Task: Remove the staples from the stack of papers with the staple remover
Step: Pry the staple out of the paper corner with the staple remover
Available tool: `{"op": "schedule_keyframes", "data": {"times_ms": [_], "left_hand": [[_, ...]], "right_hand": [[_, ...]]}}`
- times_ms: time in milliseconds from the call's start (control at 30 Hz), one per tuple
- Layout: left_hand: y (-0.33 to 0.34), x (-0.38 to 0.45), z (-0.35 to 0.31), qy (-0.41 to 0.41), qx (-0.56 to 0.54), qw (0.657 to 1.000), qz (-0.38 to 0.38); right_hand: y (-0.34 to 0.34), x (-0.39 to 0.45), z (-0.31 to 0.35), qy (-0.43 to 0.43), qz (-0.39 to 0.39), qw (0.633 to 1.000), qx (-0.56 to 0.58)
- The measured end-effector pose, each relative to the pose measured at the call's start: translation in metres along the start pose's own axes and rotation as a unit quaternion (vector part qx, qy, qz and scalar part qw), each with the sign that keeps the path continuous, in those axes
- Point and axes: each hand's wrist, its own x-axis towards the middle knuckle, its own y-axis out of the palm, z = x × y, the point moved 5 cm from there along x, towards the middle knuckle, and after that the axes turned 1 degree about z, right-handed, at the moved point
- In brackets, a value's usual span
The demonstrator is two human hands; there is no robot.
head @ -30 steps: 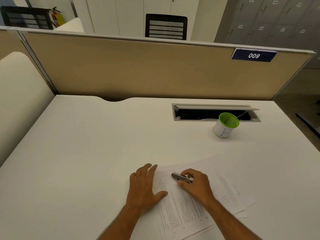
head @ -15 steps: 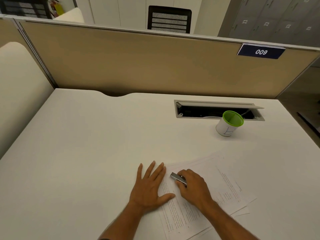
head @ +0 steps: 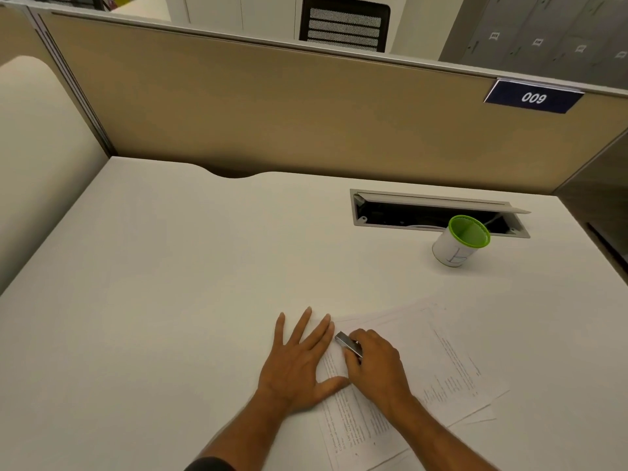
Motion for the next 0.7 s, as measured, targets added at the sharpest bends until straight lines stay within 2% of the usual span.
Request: {"op": "schedule_keyframes", "data": {"times_ms": [300,500,567,700], "left_hand": [[-0.001,0.000,0.000,0.003,-0.003,1.000,-0.002],[-0.002,-0.001,-0.001,0.004,0.002,1.000,-0.001],[-0.002,-0.001,0.000,0.003,-0.001,1.000,0.002],[-0.003,0.000,-0.001,-0.001,-0.012,1.000,-0.007]], "right_hand": [[0.006,-0.004,0.002,0.128,-0.029,0.983,0.131],[0.001,-0.002,-0.008,0.232,-0.032,0.918,0.320],[-0.003,-0.004,-0.010,0.205,-0.041,0.929,0.306],[-0.003,-0.007,-0.007,0.089,-0.047,0.985,0.142]]}}
